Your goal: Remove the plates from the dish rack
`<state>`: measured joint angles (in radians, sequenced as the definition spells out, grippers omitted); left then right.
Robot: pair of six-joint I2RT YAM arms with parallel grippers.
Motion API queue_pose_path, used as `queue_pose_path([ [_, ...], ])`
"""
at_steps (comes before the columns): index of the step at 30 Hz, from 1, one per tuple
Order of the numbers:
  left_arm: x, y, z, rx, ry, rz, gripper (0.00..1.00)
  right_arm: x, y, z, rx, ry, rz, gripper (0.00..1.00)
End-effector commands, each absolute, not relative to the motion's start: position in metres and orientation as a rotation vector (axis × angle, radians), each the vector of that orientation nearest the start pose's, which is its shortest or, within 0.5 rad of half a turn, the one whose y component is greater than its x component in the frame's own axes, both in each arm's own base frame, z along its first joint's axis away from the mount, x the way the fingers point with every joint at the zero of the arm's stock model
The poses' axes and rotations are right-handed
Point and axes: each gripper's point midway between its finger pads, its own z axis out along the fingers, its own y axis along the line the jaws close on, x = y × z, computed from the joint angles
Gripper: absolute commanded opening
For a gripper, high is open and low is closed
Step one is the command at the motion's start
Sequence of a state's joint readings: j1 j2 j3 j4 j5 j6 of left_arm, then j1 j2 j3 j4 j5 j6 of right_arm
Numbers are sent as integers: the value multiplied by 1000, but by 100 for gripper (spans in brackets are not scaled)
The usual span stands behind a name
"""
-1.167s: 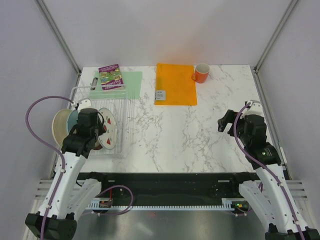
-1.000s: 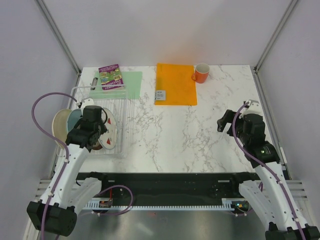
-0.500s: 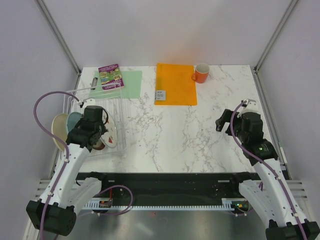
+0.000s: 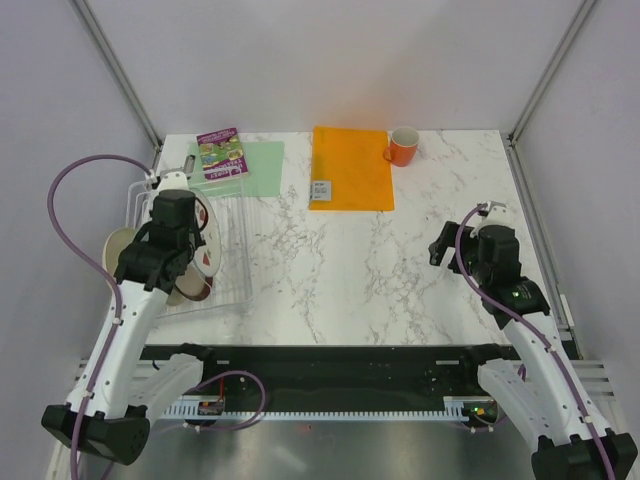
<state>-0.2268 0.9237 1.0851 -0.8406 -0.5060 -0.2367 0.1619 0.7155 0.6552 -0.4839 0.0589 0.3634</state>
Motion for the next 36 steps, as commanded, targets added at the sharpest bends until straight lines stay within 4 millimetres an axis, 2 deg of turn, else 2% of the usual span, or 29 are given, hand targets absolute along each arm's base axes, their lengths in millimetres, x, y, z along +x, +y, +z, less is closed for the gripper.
queue_pose_path([
  [1,273,5,326,-232,1937,191,2,266,51,178,245,2072,280,98],
  [2,271,2,333,-220,1932,168,2,266,52,179,247,2070,284,98],
  [3,269,-1,349,-218,1906,136,2,267,53,180,243,2068,293,98],
  [5,264,-12,359,-196,1906,55,2,267,55,182,238,2064,307,98],
  [6,262,-15,373,-193,1879,20,2,268,57,184,235,2059,315,98],
  [9,259,-33,384,-180,1877,-107,2,269,62,191,222,2042,354,98],
  [11,265,-57,382,-149,1884,-245,2,268,75,199,177,2033,429,98],
  [14,274,-99,359,-89,1923,-477,2,268,93,218,129,1992,556,98],
  [16,275,-119,352,-80,1923,-591,2,269,103,234,97,1946,624,98],
  [17,276,-129,339,-63,1945,-617,2,266,113,244,75,1922,695,98],
  [19,280,-142,339,-53,1918,-656,2,264,122,256,54,1888,763,98],
  [20,278,-154,331,-26,1930,-682,2,260,132,266,13,1858,834,98],
  [23,281,-175,326,6,1919,-760,2,256,148,281,-4,1802,974,98],
  [29,278,-202,331,31,1861,-916,2,249,164,286,13,1730,1163,98],
  [30,276,-205,331,26,1855,-938,2,248,166,281,11,1738,1182,98],
  [31,274,-210,339,47,1817,-980,2,248,168,279,19,1742,1202,98],
  [32,273,-213,334,52,1823,-997,2,248,170,281,9,1727,1214,98],
  [36,263,-227,336,77,1803,-1101,2,248,174,270,11,1736,1255,98],
])
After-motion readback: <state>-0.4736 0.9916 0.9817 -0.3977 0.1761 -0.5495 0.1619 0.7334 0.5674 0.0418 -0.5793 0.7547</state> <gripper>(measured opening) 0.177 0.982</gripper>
